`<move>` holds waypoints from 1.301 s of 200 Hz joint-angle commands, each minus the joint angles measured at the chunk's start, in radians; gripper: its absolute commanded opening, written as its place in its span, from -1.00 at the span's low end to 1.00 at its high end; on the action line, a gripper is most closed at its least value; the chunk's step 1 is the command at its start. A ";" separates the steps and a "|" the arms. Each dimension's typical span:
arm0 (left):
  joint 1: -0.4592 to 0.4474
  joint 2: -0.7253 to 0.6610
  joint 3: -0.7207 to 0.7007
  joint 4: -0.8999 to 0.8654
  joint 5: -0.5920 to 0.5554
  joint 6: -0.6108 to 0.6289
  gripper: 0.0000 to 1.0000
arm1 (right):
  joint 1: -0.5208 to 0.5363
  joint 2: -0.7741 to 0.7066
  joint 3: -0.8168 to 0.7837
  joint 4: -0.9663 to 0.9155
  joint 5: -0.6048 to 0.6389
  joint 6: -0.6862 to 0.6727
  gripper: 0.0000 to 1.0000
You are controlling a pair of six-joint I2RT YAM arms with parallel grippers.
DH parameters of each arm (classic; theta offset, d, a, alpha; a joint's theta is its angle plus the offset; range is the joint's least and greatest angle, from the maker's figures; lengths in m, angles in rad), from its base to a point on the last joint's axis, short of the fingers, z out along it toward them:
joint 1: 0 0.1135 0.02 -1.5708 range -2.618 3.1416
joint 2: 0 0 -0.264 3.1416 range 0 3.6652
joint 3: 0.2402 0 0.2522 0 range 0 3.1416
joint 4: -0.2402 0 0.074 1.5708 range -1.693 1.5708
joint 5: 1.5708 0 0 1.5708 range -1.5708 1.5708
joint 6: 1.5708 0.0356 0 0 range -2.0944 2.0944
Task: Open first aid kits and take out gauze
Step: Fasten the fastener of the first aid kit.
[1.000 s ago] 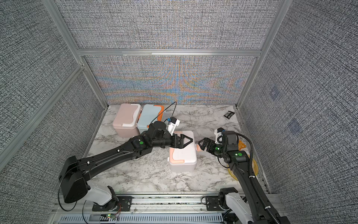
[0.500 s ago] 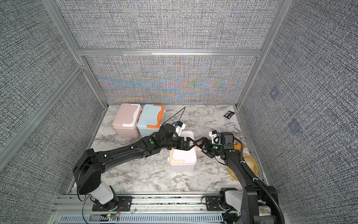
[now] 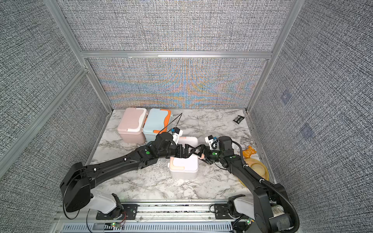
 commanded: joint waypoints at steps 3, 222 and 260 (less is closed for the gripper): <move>0.001 -0.033 -0.019 -0.011 -0.026 0.010 0.99 | 0.033 0.001 0.001 0.059 0.016 0.037 0.98; -0.001 0.002 0.001 -0.004 0.035 -0.009 0.99 | 0.000 -0.202 0.060 -0.253 0.095 -0.050 0.98; -0.001 0.003 0.001 -0.004 0.033 -0.010 0.99 | 0.012 -0.214 0.068 -0.249 0.094 -0.039 0.98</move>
